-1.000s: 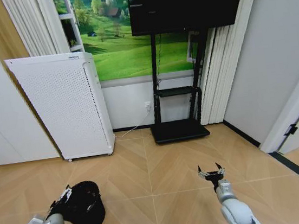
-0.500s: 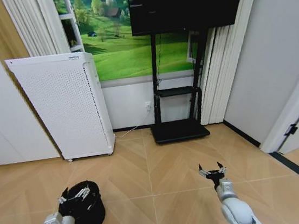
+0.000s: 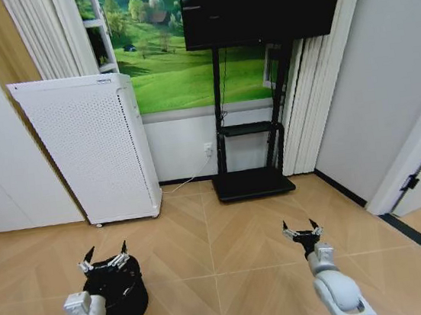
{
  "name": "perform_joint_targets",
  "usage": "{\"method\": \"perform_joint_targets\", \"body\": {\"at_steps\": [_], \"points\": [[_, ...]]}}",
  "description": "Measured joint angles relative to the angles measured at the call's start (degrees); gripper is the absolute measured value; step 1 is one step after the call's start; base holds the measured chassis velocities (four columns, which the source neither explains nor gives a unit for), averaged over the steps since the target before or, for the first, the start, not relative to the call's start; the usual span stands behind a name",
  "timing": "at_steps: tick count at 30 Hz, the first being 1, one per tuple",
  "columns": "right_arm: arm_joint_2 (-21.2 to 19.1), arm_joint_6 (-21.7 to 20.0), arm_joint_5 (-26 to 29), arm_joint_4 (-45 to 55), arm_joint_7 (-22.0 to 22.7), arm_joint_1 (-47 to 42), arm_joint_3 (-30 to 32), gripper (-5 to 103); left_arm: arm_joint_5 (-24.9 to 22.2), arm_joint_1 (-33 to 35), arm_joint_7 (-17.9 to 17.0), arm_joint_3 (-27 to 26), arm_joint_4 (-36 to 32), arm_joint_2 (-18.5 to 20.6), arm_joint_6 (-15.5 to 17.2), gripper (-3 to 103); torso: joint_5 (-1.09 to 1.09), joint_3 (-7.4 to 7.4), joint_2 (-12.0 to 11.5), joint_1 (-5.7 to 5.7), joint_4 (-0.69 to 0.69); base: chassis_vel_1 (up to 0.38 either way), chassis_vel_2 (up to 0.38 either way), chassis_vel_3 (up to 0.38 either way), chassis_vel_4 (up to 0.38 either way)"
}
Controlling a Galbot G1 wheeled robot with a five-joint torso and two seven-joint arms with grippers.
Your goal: Pick up the trash bin and place the garbage on the floor into it.
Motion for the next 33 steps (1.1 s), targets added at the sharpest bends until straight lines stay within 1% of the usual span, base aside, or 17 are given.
{"method": "perform_joint_targets", "body": {"at_steps": [1, 3, 4, 6, 7, 8, 9, 11, 12, 14, 15, 16, 18, 19, 20, 22, 33], "points": [[0.1, -0.4, 0.6, 1.5, 0.1, 0.3, 0.4, 100, 0.3, -0.7, 0.5, 0.0, -0.4, 1.8, 0.2, 100, 0.00, 0.00, 0.0, 0.00, 0.00, 0.000, 0.000, 0.000, 0.000], [0.1, -1.9, 2.3, 4.1, 0.6, 1.1, 0.7, 100, -0.1, -1.1, 1.6, 0.4, -1.0, 3.9, 0.3, 100, 0.00, 0.00, 0.0, 0.00, 0.00, 0.000, 0.000, 0.000, 0.000], [0.1, -1.9, 2.3, 4.1, 0.6, 1.1, 0.7, 100, -0.1, -1.1, 1.6, 0.4, -1.0, 3.9, 0.3, 100, 0.00, 0.00, 0.0, 0.00, 0.00, 0.000, 0.000, 0.000, 0.000], [-0.2, -4.4, 4.7, 8.9, 0.3, 2.2, 1.3, 100, -1.4, -1.5, 4.0, 0.9, -1.0, 5.8, -0.6, 100, -0.02, 0.00, 0.0, 0.00, 0.02, 0.000, 0.000, 0.000, 0.000], [-0.3, -5.3, 6.0, 11.2, -0.6, 1.7, 1.8, 100, -2.2, -1.6, 5.0, 1.0, -1.5, 6.2, -0.8, 100, 0.00, 0.00, 0.0, 0.00, 0.02, 0.000, 0.000, 0.000, 0.000], [-0.3, -5.3, 6.0, 11.2, -0.6, 1.7, 1.8, 100, -2.2, -1.6, 5.0, 1.0, -1.5, 6.2, -0.8, 100, 0.00, 0.00, 0.0, 0.00, 0.02, 0.000, 0.000, 0.000, 0.000], [-0.6, -6.2, 8.1, 13.1, -1.6, 1.1, 2.4, 100, -3.0, -1.4, 5.7, 1.1, -2.0, 6.2, -0.8, 100, 0.00, 0.00, 0.0, 0.00, 0.00, 0.000, 0.000, 0.000, 0.000], [-0.8, -7.1, 10.2, 14.7, -2.8, 0.3, 3.0, 100, -3.5, -1.1, 5.7, 1.3, -2.1, 5.7, -0.7, 100, 0.00, 0.00, 0.0, -0.01, 0.01, 0.000, 0.000, 0.000, 0.000], [-0.8, -7.1, 10.2, 14.7, -2.8, 0.3, 3.0, 100, -3.5, -1.1, 5.7, 1.3, -2.1, 5.7, -0.7, 100, 0.00, 0.00, 0.0, -0.01, 0.01, 0.000, 0.000, 0.000, 0.000], [-1.0, -7.7, 10.9, 15.4, -3.5, -0.1, 3.6, 100, -4.1, -0.9, 3.8, 2.0, -2.1, 4.9, -0.1, 100, -0.01, 0.00, 0.0, -0.01, 0.01, 0.000, 0.000, 0.000, 0.000], [-1.0, -7.7, 10.9, 15.5, -3.6, -0.1, 3.7, 100, -4.7, -0.8, 2.8, 2.2, -2.2, 4.5, 0.9, 100, 0.00, 0.00, 0.0, -0.01, 0.01, 0.000, 0.000, 0.000, 0.000], [-1.0, -7.7, 10.9, 15.5, -3.6, -0.1, 3.7, 100, -4.7, -0.8, 2.8, 2.2, -2.2, 4.5, 0.9, 100, 0.00, 0.00, 0.0, -0.01, 0.01, 0.000, 0.000, 0.000, 0.000], [-0.9, -7.6, 10.5, 15.2, -3.6, -0.1, 3.7, 100, -5.5, -0.9, 1.4, 2.5, -2.4, 4.2, 2.3, 100, -0.01, 0.00, 0.0, -0.01, 0.01, 0.000, 0.000, 0.000, 0.000], [-0.9, -7.6, 10.5, 15.2, -3.6, -0.1, 3.7, 100, -5.5, -0.9, 1.4, 2.5, -2.4, 4.2, 2.3, 100, -0.01, 0.00, 0.0, -0.01, 0.01, 0.000, 0.000, 0.000, 0.000], [-0.8, -7.4, 9.9, 15.0, -3.6, -0.2, 3.6, 100, -6.0, -1.0, 0.1, 2.6, -2.8, 4.1, 3.1, 100, 0.00, 0.01, 0.0, -0.01, 0.01, 0.000, 0.000, 0.000, 0.000], [-0.7, -6.6, 8.9, 14.6, -3.6, -0.5, 3.4, 100, -6.7, -1.3, -1.3, 2.6, -3.3, 4.1, 3.9, 100, 0.00, 0.23, 0.3, 0.03, 0.01, 0.000, 0.000, 0.000, 0.000], [-1.2, -4.9, 8.2, 14.0, -4.7, -2.1, 5.0, 100, -5.0, -0.6, -2.0, 1.9, -4.0, 2.5, 4.4, 100, 0.00, 1.36, 1.4, 0.10, 0.01, 0.000, 0.000, 0.000, 0.000]]}}
